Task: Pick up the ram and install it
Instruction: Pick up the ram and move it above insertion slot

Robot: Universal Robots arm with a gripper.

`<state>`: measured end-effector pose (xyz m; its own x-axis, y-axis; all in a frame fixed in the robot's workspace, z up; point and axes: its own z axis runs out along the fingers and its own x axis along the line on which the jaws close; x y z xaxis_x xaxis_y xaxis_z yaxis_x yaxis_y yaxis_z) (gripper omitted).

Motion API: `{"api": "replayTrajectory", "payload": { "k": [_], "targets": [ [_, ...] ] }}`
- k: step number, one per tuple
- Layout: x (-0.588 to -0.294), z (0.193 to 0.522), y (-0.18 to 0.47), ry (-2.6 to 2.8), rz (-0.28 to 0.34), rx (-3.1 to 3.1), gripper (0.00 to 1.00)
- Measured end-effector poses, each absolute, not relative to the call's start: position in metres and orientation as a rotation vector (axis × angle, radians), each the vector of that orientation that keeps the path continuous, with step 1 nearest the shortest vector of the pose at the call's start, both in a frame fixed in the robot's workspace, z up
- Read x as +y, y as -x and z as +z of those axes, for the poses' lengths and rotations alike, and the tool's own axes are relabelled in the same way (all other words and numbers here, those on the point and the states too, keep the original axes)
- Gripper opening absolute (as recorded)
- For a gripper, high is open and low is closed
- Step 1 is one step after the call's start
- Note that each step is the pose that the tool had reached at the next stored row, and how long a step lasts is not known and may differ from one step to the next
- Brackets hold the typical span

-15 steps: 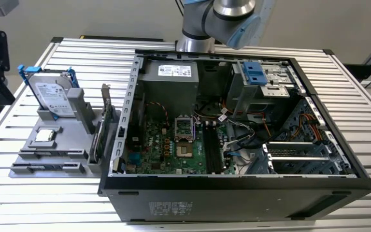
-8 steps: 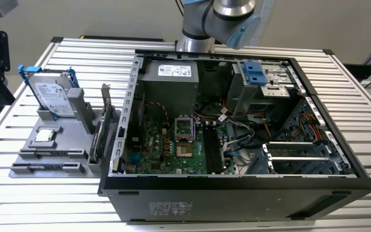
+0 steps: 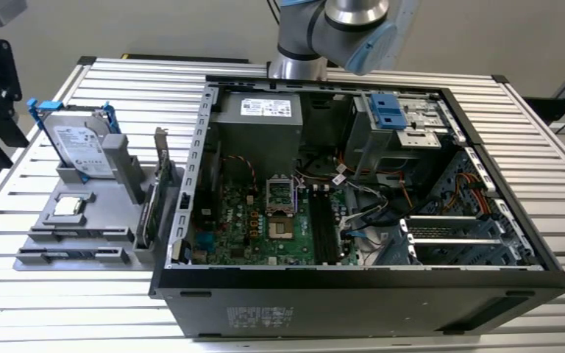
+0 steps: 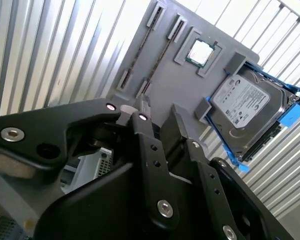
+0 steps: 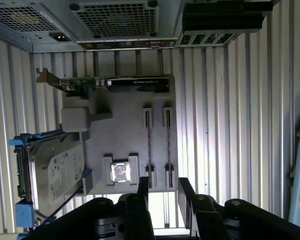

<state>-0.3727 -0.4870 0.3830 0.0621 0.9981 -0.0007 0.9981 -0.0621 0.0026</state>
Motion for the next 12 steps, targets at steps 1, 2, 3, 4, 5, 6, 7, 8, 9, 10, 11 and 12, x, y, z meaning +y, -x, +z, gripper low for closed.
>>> {"api": "replayTrajectory", "payload": {
  "k": [1, 2, 3, 4, 5, 6, 7, 8, 9, 10, 11, 12],
  "targets": [
    [-0.4870, 0.3830, 0.3726, -2.289, 0.002, 2.149, 1.00],
    [-0.4870, 0.3831, 0.3727, -2.290, 0.002, 2.148, 1.00],
    [-0.4870, 0.3831, 0.3727, -2.291, 0.002, 2.147, 1.00],
    [-0.4870, 0.3831, 0.3727, -2.292, 0.002, 2.145, 1.00],
    [-0.4870, 0.3831, 0.3727, -2.292, 0.002, 2.145, 1.00],
    [-0.4870, 0.3830, 0.3727, -2.292, 0.002, 2.145, 1.00],
    [-0.4869, 0.3825, 0.3726, -2.292, 0.002, 2.145, 1.00],
    [-0.4870, 0.3815, 0.3726, -2.291, 0.001, 2.145, 1.00],
    [-0.4870, 0.3803, 0.3727, -2.291, -0.001, 2.144, 1.00],
    [-0.4870, 0.3790, 0.3727, -2.290, -0.001, 2.144, 1.00],
    [-0.4870, 0.3777, 0.3727, -2.290, -0.002, 2.144, 1.00],
    [-0.4870, 0.3764, 0.3727, -2.289, -0.002, 2.143, 1.00]
  ]
}}
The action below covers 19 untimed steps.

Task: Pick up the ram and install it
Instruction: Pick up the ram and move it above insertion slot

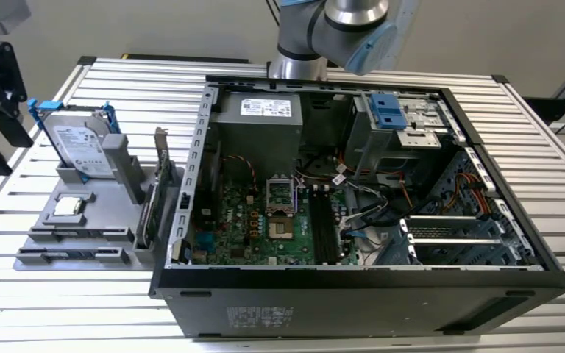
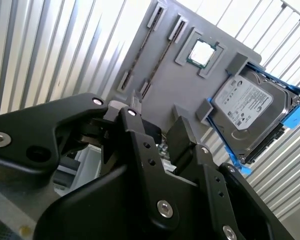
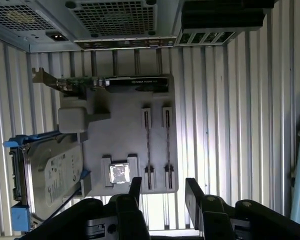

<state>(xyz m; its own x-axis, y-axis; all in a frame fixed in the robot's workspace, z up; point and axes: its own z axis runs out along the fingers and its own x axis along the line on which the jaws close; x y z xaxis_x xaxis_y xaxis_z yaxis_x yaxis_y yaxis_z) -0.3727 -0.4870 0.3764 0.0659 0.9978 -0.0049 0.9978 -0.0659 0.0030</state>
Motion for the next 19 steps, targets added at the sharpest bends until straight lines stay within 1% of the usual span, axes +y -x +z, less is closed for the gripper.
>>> {"api": "replayTrajectory", "payload": {
  "k": [5, 14, 19],
  "targets": [
    [-0.487, 0.369, 0.373, -2.286, -0.008, 2.140, 1.00],
    [-0.487, 0.356, 0.373, -2.271, -0.037, 2.126, 1.00],
    [-0.487, 0.349, 0.373, -2.268, -0.037, 2.123, 1.00]
  ]
}}
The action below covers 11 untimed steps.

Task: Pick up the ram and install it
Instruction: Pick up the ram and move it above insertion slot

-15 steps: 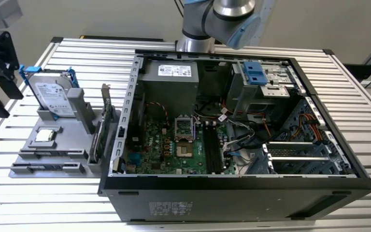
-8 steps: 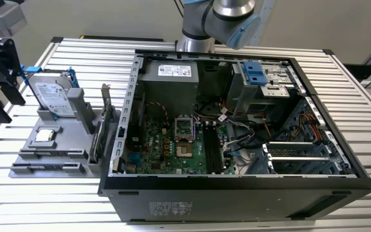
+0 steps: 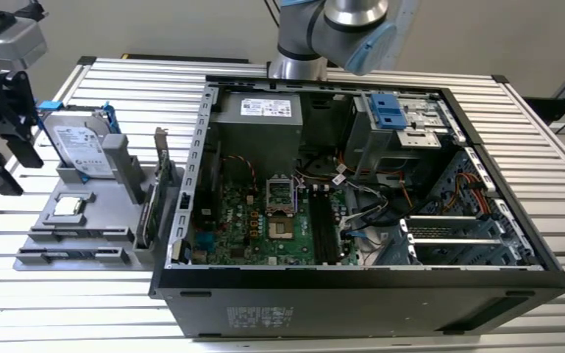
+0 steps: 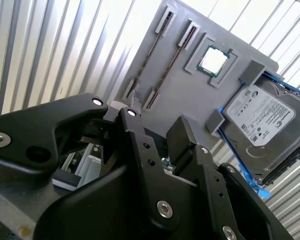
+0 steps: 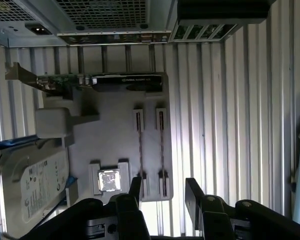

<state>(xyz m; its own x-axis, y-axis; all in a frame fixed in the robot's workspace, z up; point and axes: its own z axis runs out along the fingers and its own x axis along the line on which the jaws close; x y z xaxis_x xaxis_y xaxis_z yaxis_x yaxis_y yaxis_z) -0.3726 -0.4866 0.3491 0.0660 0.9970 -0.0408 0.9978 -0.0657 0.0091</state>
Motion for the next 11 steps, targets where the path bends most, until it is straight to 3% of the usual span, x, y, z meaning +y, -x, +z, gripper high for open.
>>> {"api": "replayTrajectory", "payload": {
  "k": [11],
  "targets": [
    [-0.487, 0.334, 0.373, -2.263, -0.033, 2.118, 1.00]
  ]
}}
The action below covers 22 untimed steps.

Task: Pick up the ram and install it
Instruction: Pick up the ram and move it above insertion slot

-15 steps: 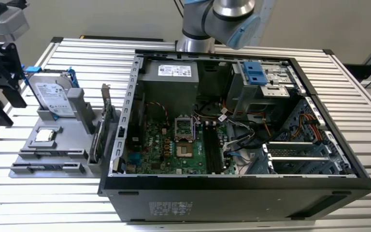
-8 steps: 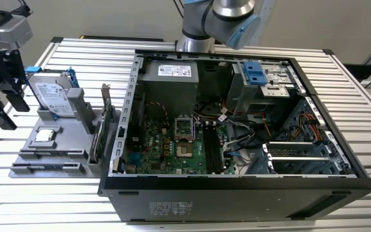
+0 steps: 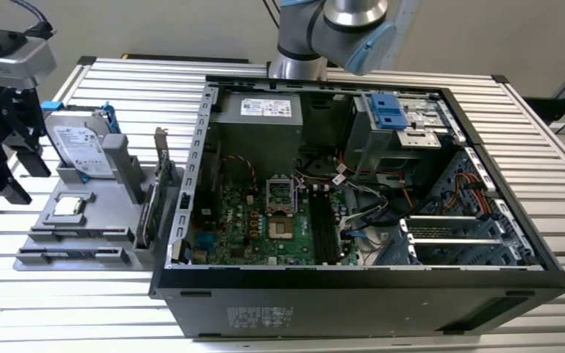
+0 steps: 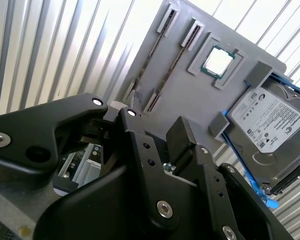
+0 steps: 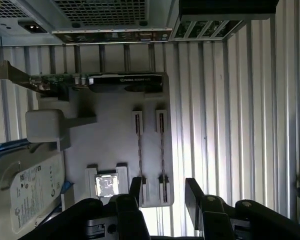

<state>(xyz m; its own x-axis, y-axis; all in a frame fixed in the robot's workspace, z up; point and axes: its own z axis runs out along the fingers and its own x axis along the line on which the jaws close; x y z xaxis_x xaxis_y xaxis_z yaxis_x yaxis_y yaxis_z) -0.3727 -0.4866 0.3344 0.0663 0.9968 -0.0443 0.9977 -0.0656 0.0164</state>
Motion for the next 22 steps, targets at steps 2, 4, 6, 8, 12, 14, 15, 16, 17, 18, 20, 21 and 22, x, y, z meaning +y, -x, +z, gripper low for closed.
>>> {"api": "replayTrajectory", "payload": {
  "k": [2, 4, 6, 8, 12, 14, 15, 16, 17, 18, 20, 21, 22],
  "targets": [
    [-0.487, 0.332, 0.373, -2.261, -0.034, 2.117, 1.00],
    [-0.487, 0.329, 0.373, -2.260, -0.035, 2.115, 1.00],
    [-0.487, 0.326, 0.373, -2.259, -0.035, 2.114, 1.00],
    [-0.487, 0.324, 0.373, -2.258, -0.036, 2.114, 1.00],
    [-0.487, 0.318, 0.373, -2.256, -0.037, 2.111, 1.00],
    [-0.487, 0.315, 0.373, -2.254, -0.037, 2.110, 1.00],
    [-0.487, 0.313, 0.373, -2.254, -0.037, 2.109, 1.00],
    [-0.487, 0.312, 0.373, -2.253, -0.037, 2.109, 1.00],
    [-0.487, 0.310, 0.373, -2.253, -0.037, 2.108, 1.00],
    [-0.487, 0.309, 0.373, -2.252, -0.037, 2.108, 1.00],
    [-0.487, 0.306, 0.373, -2.251, -0.037, 2.107, 1.00],
    [-0.487, 0.304, 0.373, -2.251, -0.037, 2.107, 1.00],
    [-0.487, 0.303, 0.373, -2.251, -0.037, 2.106, 1.00]
  ]
}}
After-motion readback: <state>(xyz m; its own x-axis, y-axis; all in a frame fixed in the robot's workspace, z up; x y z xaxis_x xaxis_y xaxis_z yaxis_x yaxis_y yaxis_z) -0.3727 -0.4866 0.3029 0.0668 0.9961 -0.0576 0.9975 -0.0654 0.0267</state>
